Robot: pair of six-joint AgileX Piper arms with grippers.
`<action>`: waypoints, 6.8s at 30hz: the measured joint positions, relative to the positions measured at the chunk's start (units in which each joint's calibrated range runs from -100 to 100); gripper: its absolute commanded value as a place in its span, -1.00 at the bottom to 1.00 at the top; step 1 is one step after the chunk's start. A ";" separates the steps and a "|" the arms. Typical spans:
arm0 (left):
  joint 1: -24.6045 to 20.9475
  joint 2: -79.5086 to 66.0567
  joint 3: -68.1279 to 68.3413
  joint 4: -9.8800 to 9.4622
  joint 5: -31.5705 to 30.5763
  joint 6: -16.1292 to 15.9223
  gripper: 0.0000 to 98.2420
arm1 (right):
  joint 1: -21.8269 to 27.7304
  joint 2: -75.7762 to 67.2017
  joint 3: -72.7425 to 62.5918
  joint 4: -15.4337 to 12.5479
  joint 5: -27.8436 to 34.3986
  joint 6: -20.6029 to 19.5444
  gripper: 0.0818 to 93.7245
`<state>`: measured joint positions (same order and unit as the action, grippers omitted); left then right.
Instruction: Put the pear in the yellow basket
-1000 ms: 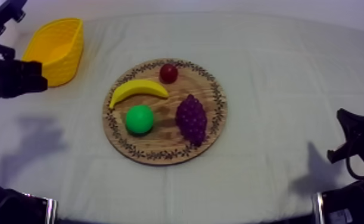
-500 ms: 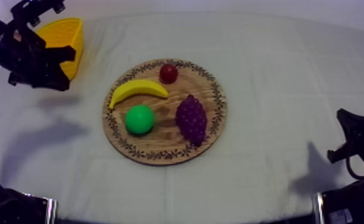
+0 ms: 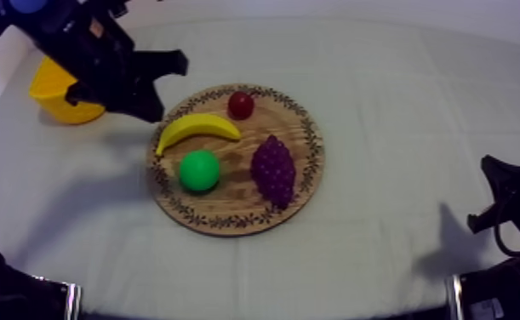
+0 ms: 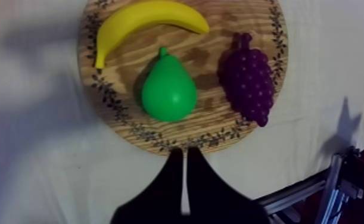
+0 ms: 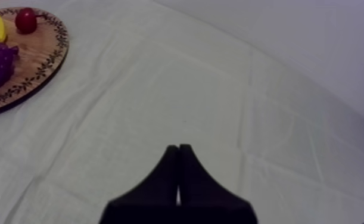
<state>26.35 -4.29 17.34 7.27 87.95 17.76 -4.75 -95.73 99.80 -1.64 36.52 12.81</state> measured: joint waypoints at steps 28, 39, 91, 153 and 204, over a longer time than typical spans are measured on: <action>3.84 4.48 -7.19 -2.76 3.88 4.00 -0.23 | 0.00 0.00 0.00 0.00 0.00 0.00 -1.00; 3.55 5.07 -7.25 -0.88 2.93 0.85 0.58 | 0.00 0.00 0.00 0.00 0.00 0.00 -1.00; 0.99 33.92 -3.98 2.62 -8.23 -2.50 0.46 | 0.00 0.00 0.00 0.00 0.00 0.00 -1.00; -5.25 8.00 -22.76 -1.96 11.61 -4.29 -0.28 | 0.00 0.00 0.00 0.00 0.00 0.00 -1.00; -30.90 24.73 -35.22 -4.74 7.14 -13.50 -0.31 | 0.00 0.00 0.00 0.00 0.00 0.06 -1.00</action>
<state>-4.55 20.44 -17.88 2.52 95.09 4.27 -4.75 -95.73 99.80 -1.64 36.52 12.87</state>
